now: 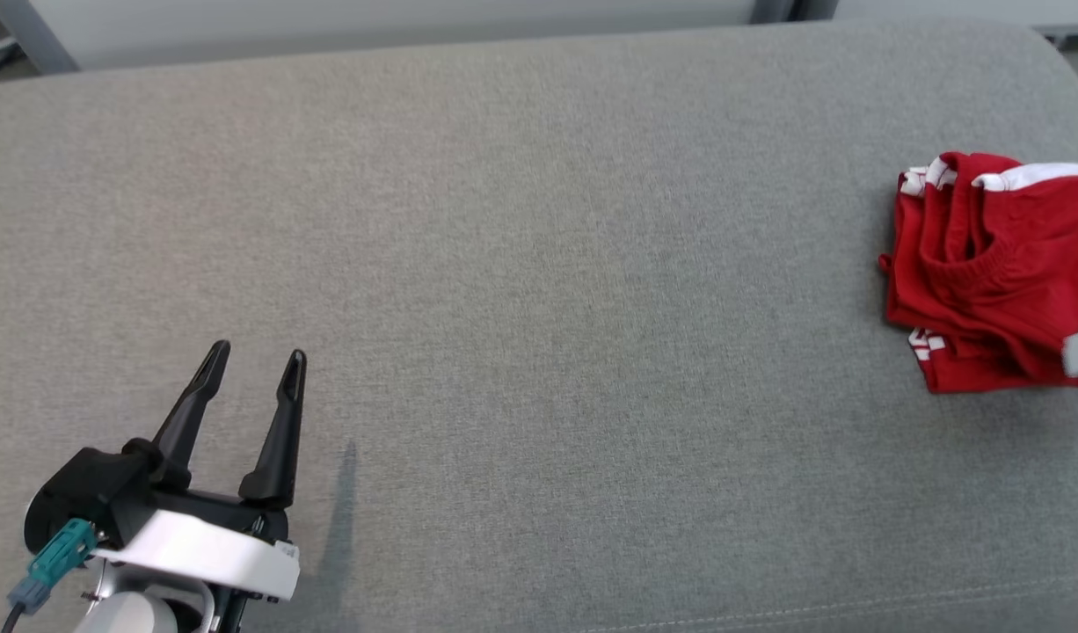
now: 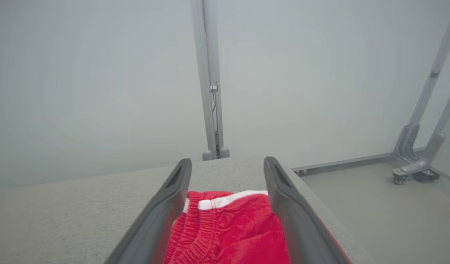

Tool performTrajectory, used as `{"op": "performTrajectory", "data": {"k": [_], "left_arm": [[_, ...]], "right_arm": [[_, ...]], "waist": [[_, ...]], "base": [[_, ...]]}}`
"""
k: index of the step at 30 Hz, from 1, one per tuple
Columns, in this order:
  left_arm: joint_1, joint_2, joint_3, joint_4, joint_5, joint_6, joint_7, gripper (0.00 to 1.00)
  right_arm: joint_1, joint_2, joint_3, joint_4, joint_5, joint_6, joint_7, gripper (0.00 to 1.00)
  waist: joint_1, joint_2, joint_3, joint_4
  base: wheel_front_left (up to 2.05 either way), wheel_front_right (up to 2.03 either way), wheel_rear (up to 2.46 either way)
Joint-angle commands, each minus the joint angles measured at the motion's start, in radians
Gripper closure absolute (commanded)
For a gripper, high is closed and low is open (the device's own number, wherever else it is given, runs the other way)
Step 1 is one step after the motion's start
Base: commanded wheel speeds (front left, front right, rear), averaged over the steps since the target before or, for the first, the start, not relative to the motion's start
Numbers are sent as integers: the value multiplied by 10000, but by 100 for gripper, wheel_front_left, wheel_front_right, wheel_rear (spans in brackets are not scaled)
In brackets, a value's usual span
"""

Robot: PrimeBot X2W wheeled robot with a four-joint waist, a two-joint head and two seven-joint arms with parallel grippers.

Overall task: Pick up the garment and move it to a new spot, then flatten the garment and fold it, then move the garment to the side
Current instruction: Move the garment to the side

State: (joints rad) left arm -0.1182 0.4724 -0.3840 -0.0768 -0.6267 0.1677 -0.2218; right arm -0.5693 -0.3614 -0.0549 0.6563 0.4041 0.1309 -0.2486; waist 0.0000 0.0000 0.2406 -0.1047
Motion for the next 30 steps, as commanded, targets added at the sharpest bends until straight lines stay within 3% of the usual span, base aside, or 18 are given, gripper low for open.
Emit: {"op": "performTrajectory", "data": {"k": [1, 7, 12, 20, 30], "left_arm": [[-74, 332, 493, -266, -94, 119, -105, 0], [680, 499, 846, -331, -312, 379, -150, 0], [1032, 758, 1189, -231, -689, 92, -197, 0], [1607, 1158, 2022, 348, -973, -193, -324, 0], [2325, 831, 1918, 231, -576, -185, -378, 0]], "right_arm": [[461, 181, 147, -885, -286, -2, -126, 0], [2175, 1714, 584, -3549, -1101, -2, 292, 0], [3539, 2516, 819, -4997, -1579, -2, 795, 0], [5041, 2833, 856, -6025, -1853, -2, 1141, 0], [6285, 3036, 665, -6759, -2402, -2, 1304, 0]], "waist": [[0, 0, -395, 174], [0, 0, -1190, 428], [0, 0, -1620, 738], [0, 0, -2049, 915], [0, 0, -2319, 823]], "base": [[0, 0, 0], [0, 0, 0], [0, 0, 0], [0, 0, 0], [0, 0, 0]]}}
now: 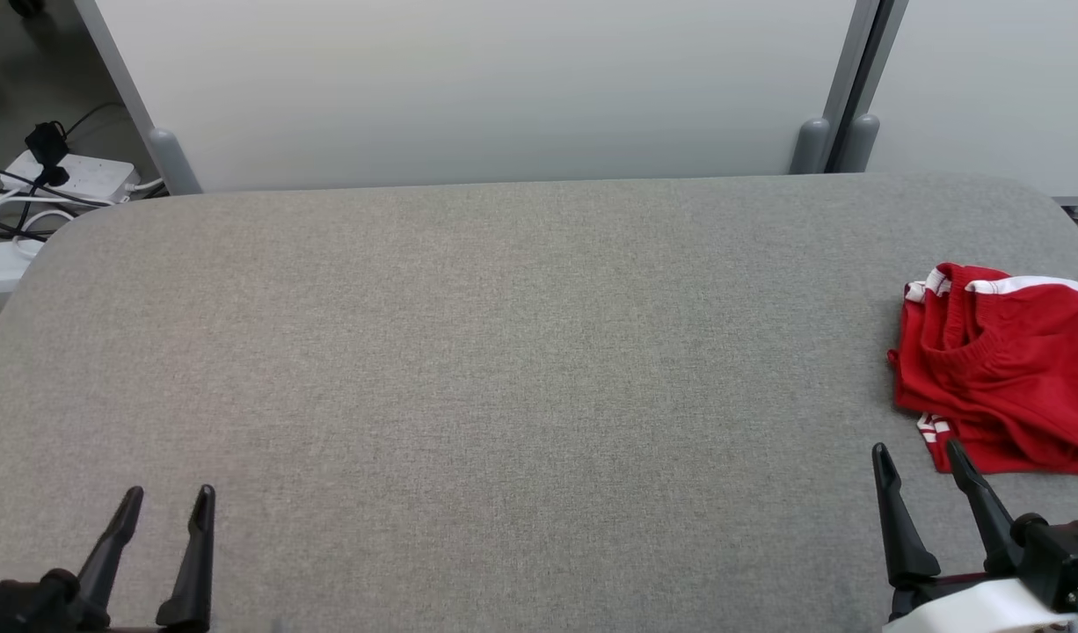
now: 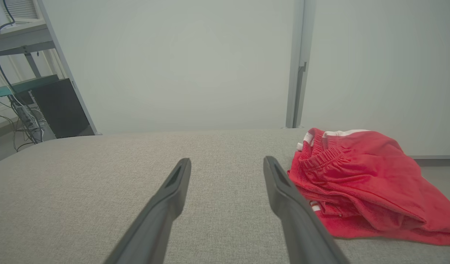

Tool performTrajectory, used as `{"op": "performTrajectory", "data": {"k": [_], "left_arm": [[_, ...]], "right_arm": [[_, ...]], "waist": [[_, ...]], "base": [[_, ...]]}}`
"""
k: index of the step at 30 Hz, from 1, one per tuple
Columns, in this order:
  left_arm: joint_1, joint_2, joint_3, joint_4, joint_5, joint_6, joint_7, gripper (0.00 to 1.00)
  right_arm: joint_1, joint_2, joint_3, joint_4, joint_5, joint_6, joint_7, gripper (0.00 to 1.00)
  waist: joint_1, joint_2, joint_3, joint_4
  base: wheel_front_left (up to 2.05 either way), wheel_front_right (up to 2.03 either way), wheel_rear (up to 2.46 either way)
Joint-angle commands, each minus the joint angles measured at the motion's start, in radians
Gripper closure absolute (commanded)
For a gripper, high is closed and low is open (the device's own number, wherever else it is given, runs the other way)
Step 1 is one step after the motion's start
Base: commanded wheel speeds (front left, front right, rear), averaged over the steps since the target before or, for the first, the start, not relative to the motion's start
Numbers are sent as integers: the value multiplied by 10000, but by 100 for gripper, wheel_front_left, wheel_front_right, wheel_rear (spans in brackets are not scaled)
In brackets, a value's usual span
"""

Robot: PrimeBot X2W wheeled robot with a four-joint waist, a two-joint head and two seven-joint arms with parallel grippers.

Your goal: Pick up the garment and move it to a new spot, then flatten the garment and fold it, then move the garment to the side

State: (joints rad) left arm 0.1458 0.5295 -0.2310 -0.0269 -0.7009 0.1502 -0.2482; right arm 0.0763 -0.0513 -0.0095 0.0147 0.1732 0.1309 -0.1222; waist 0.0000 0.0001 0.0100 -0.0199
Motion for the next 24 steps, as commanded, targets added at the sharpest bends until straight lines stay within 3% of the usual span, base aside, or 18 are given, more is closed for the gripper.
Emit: {"op": "performTrajectory", "data": {"k": [1, 18, 19, 24], "left_arm": [[-244, 212, 349, -308, 214, 0, -116, 0], [-59, 61, 220, -488, 554, 3, -128, 0], [371, -174, -184, -284, 435, 4, -2, 100], [354, -587, -261, 20, 220, -37, 71, 100]], "right_arm": [[-106, -51, 203, -392, -119, -2, 49, 0], [171, 9, 2, -768, 66, -2, 111, 0], [377, 119, -173, -393, 40, 0, 104, 100], [423, 172, -101, -67, 307, 0, 108, 100]], "waist": [[0, -1, -32, -39], [0, -1, -163, -39], [0, -1, -162, -40], [2, -1, -157, -39]], "base": [[0, 0, 0], [0, 0, 0], [0, 0, 0], [0, 0, 0]]}}
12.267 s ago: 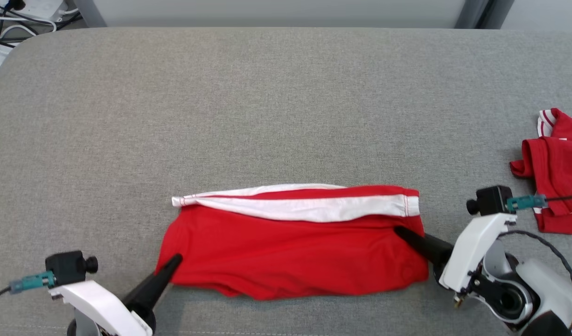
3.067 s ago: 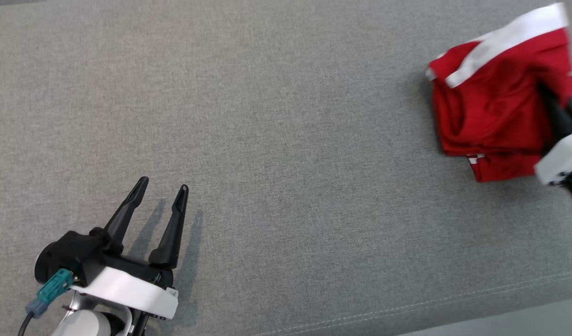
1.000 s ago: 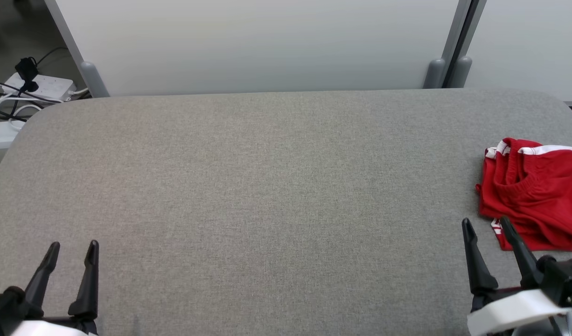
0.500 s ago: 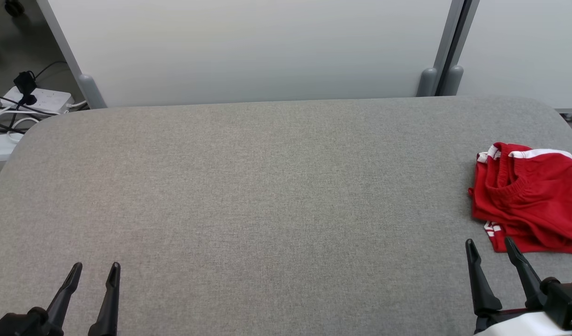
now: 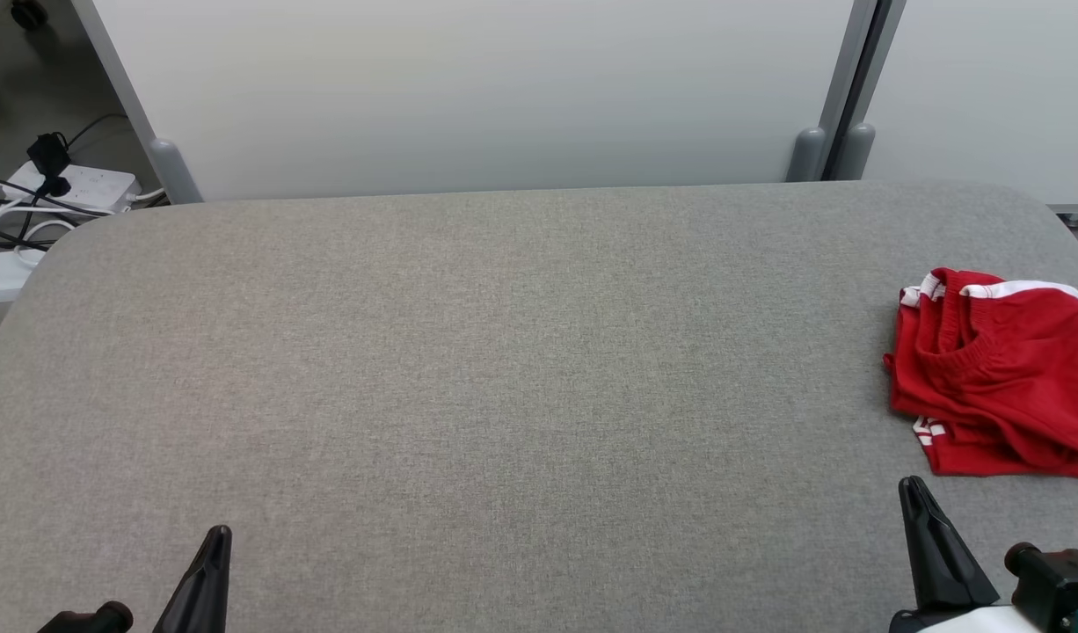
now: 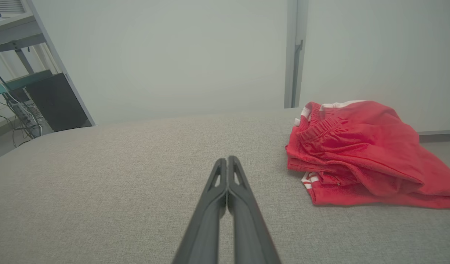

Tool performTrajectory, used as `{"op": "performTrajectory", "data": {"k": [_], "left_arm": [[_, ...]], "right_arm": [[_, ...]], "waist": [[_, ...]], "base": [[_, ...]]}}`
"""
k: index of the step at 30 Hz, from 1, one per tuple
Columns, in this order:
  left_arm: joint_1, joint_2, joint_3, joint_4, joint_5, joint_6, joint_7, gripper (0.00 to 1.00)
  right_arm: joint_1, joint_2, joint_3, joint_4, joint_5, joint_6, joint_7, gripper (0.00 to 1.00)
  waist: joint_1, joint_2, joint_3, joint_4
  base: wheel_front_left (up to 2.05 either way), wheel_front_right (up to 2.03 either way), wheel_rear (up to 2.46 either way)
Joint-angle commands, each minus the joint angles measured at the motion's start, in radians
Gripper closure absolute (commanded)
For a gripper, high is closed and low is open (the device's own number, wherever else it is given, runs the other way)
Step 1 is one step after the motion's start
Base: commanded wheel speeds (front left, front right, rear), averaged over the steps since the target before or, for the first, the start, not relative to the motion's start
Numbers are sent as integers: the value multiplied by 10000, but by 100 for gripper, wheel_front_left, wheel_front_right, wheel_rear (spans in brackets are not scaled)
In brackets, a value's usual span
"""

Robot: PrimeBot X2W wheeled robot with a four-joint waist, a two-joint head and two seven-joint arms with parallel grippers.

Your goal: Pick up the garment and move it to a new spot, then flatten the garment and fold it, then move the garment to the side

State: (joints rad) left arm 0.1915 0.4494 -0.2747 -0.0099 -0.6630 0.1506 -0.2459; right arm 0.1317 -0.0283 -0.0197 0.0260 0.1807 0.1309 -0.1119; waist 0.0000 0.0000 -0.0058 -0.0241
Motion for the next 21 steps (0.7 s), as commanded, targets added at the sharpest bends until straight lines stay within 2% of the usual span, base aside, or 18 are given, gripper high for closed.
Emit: {"op": "performTrajectory", "data": {"k": [1, 5, 9, 21], "left_arm": [[-122, 183, 202, -136, -240, -60, 74, 100], [-203, 59, 308, -61, -561, -146, 180, 100], [-304, -65, 413, 42, -875, -235, 283, 100], [-586, -415, 709, 331, -1739, -495, 573, 100]], "right_arm": [[-145, -68, 0, -167, 361, 0, 16, 100], [-213, -112, 2, -94, 867, 0, 65, 100], [-299, -149, 12, 2, 1359, 0, 109, 100], [-515, -229, 20, 224, 2695, 0, 236, 100]], "waist": [[4, 0, -1, 6], [22, 0, -21, 14], [2, 0, 1, 22], [1, 0, 13, 43]], "base": [[0, 0, 0], [0, 0, 0], [0, 0, 0], [0, 0, 0]]}}
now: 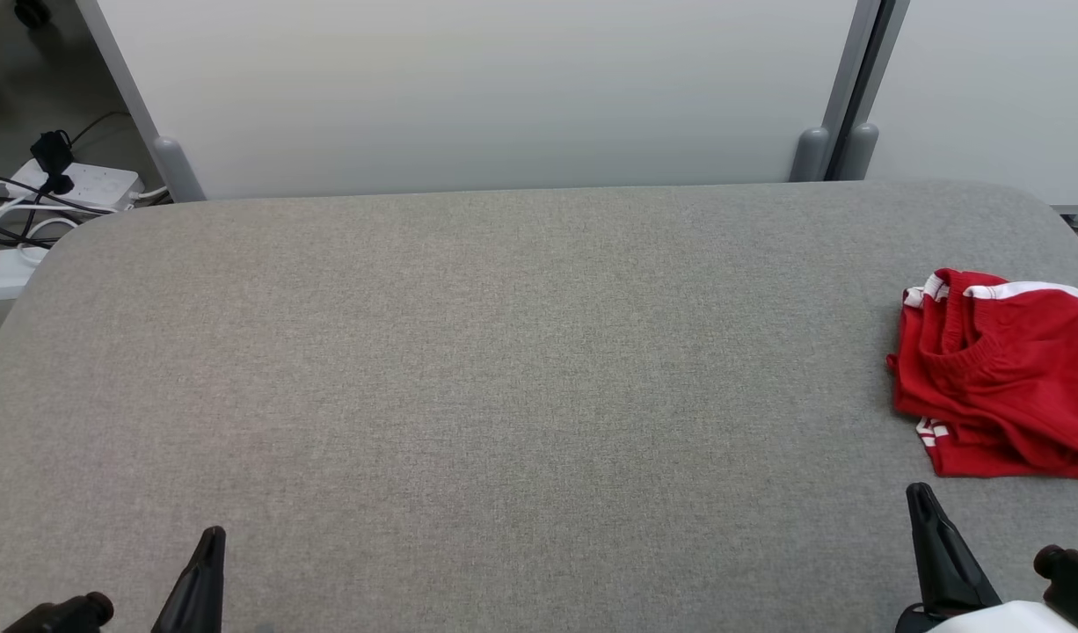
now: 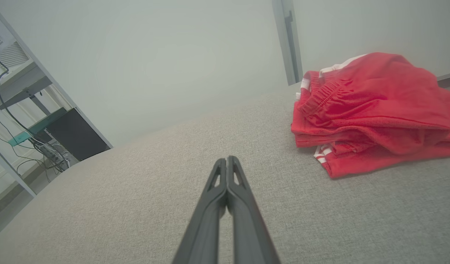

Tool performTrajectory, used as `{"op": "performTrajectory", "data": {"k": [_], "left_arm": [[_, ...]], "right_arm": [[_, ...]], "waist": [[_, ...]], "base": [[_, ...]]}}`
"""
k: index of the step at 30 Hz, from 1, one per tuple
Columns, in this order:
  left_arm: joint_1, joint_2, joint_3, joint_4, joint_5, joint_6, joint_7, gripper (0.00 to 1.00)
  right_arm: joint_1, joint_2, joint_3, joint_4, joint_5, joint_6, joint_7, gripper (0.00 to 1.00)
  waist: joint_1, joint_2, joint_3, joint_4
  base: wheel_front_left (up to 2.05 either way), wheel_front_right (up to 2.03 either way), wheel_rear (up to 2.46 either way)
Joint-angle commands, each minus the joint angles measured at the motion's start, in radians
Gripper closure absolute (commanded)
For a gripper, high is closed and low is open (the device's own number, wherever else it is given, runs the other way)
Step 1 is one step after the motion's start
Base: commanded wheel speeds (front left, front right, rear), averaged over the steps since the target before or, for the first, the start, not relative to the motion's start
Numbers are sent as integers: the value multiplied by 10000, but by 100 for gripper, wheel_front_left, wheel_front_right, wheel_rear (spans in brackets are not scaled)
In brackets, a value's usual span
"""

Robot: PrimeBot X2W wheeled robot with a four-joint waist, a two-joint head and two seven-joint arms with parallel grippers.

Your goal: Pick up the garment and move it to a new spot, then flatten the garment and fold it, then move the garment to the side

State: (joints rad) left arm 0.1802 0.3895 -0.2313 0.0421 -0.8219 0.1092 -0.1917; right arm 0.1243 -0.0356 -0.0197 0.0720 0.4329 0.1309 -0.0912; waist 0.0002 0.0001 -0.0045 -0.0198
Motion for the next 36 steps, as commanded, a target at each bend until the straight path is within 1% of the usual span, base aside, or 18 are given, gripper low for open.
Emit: {"op": "performTrajectory", "data": {"k": [1, 36], "left_arm": [[-498, 151, 303, -164, -227, -104, 57, 100], [-1291, -970, 1270, 568, -2851, -874, 988, 100]], "right_arm": [[-459, -162, 20, -217, 293, 0, 41, 100], [-1064, -316, -81, 418, 4309, -1, 533, 100]], "waist": [[-2, -1, 0, 3], [-2, -1, 26, 68]], "base": [[0, 0, 0], [0, 0, 0]]}}
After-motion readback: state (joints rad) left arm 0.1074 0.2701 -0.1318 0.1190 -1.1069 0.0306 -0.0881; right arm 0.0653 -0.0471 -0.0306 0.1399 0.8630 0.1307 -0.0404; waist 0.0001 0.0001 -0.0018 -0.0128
